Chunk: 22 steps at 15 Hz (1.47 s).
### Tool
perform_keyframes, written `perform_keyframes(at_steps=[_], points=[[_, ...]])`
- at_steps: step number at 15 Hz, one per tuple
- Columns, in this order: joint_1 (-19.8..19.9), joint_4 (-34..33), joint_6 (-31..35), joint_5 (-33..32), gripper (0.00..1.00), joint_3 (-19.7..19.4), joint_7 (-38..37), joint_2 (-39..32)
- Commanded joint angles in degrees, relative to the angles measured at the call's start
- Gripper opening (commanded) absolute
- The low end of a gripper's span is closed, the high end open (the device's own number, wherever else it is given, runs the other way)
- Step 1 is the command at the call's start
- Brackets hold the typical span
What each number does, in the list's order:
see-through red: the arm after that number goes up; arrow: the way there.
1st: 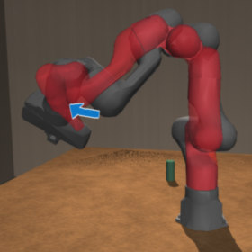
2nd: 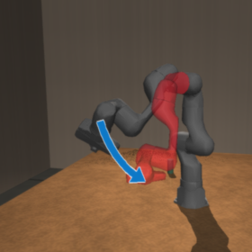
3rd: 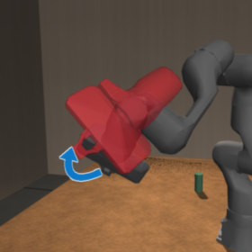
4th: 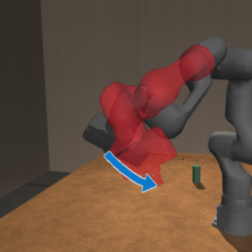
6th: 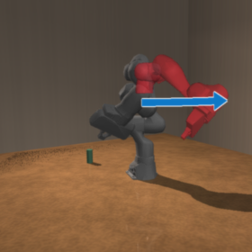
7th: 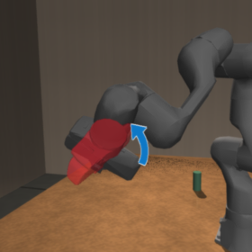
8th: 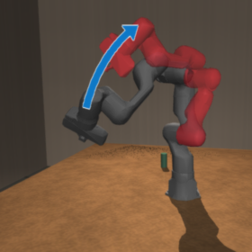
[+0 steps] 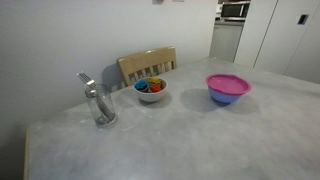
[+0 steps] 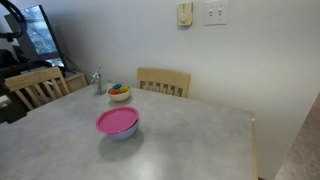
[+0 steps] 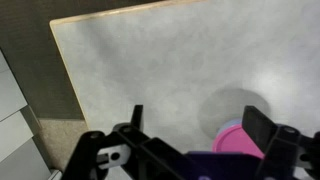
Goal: Remove the lid from the bowl and put it on the table
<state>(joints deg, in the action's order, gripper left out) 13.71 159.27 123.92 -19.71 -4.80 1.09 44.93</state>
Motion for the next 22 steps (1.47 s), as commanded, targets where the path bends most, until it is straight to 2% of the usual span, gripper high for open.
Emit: perform_keyframes(at_steps=[1,8,14,18,21,22], points=[[-0.2,-0.1,-0.3,-0.1,1.00,-0.1,-0.1,0.0],[-3.2,-5.4,2.3,-1.0,1.00,-0.2,5.3,-9.7],[-9.8,-13.9,5.2,-0.8,1.00,1.7,11.2,-24.1],[-12.7,-18.6,9.0,-0.9,1.00,4.2,11.2,-34.1],[-13.3,-22.9,11.8,-0.8,1.00,4.9,10.4,-43.4],[-13.4,-18.6,10.2,-0.1,1.00,4.9,9.9,-36.4]])
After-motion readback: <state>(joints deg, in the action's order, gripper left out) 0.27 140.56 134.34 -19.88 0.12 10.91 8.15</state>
